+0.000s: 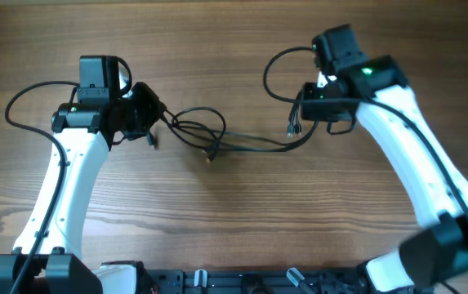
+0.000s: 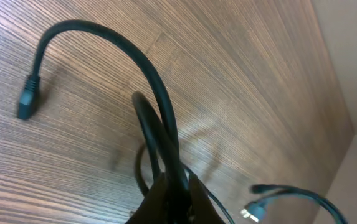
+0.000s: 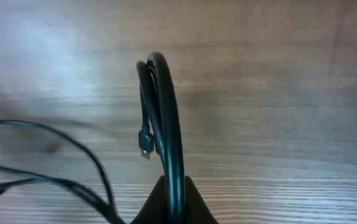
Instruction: Untangle cables
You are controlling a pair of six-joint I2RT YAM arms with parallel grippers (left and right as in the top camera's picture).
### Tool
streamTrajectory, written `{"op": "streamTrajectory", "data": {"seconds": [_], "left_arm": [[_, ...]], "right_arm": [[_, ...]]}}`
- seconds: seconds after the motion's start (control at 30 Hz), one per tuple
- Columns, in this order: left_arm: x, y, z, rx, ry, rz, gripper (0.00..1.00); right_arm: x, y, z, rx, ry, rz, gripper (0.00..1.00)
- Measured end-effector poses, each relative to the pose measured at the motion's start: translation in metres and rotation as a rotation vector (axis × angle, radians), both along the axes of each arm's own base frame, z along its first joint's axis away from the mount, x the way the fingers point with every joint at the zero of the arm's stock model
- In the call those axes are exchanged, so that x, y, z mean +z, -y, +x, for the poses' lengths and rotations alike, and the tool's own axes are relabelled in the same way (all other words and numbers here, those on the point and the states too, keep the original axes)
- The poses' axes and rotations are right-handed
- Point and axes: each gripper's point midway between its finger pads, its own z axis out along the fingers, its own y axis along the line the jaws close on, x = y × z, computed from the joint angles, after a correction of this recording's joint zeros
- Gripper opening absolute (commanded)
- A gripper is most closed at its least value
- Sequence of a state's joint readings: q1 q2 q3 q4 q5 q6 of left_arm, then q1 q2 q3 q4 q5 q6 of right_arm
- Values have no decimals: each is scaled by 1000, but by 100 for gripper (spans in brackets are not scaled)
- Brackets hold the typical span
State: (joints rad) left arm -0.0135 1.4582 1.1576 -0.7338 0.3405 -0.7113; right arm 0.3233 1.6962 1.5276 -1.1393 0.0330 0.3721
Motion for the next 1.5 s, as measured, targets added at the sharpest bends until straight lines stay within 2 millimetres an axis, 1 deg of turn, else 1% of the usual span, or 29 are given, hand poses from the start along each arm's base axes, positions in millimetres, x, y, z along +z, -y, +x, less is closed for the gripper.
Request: {"op": "streamTrajectory", "data": {"seconds": [0.07,0.13,0.2,0.23,0.27,0.3,0.37,0.4,0.43,0.47,0.5,0.53,0.57,0.63,0.7,0.73,0.8,0.83,0.87,0.93,0.97,1.03,1.1,1.17,1.23,1.27,1.33,1.43,1.5], "left_arm": [[0,0,0,0,2,0,4],[1,-2,3,8,15,13,4],[0,-11,6,39,19,50,4],[-2,-16,6,75,7,62,4],[-4,-19,5,110,-10,62,4],[-6,-22,2,164,-40,49,4],[-11,-26,-5,281,-109,10,4],[-12,-27,-8,359,-145,-30,4],[-12,-25,-8,385,-156,-55,4],[-11,-21,-8,409,-171,-92,4],[-10,-15,-9,420,-189,-136,4],[-9,-8,-10,416,-201,-164,4],[-9,-4,-11,408,-206,-172,4],[-8,10,-14,369,-214,-185,4],[-7,25,-15,326,-212,-192,4],[-6,29,-14,317,-207,-196,4],[3,39,-4,283,-156,-228,4],[11,45,5,265,-112,-266,4],[14,48,7,264,-106,-289,4],[16,51,7,305,-133,-334,4],[17,52,7,331,-147,-357,4],[17,53,7,413,-196,-416,4],[17,53,7,477,-231,-457,4],[17,53,6,546,-269,-501,4],[17,53,6,609,-302,-538,4],[18,54,7,627,-309,-551,4],[18,54,8,645,-316,-564,4],[18,54,8,656,-322,-571,4],[18,54,8,659,-324,-573,4]], "right_arm": [[-17,12,5,-23,-46,-18,5],[-19,27,10,-54,-50,-22,5],[-19,50,14,-102,-50,-27,5],[-19,59,15,-105,-54,-11,5],[-19,61,16,-95,-59,14,5],[-19,54,15,-50,-65,57,5],[-14,23,14,103,-55,178,6],[-12,12,15,149,-41,207,7],[-10,1,18,187,-21,230,15],[-7,-8,22,212,7,251,32],[-5,-14,25,228,22,265,75],[-4,-14,26,233,30,266,89],[-4,-15,26,237,31,269,94],[-3,-17,26,245,31,279,100],[2,-30,22,303,35,348,100],[8,-43,21,367,56,404,100],[19,-72,13,485,85,475,99],[25,-94,5,563,102,498,97],[27,-106,-2,598,100,507,95],[31,-136,-18,692,102,527,89],[31,-145,-24,719,101,531,86],[32,-160,-29,754,115,522,80],[31,-168,-31,757,125,496,72],[31,-177,-33,765,139,477,56],[32,-189,-37,782,153,475,44],[33,-194,-38,777,160,469,41],[32,-200,-38,764,174,456,38],[18,-211,-44,742,154,444,37],[9,-219,-41,714,158,424,34]]}}
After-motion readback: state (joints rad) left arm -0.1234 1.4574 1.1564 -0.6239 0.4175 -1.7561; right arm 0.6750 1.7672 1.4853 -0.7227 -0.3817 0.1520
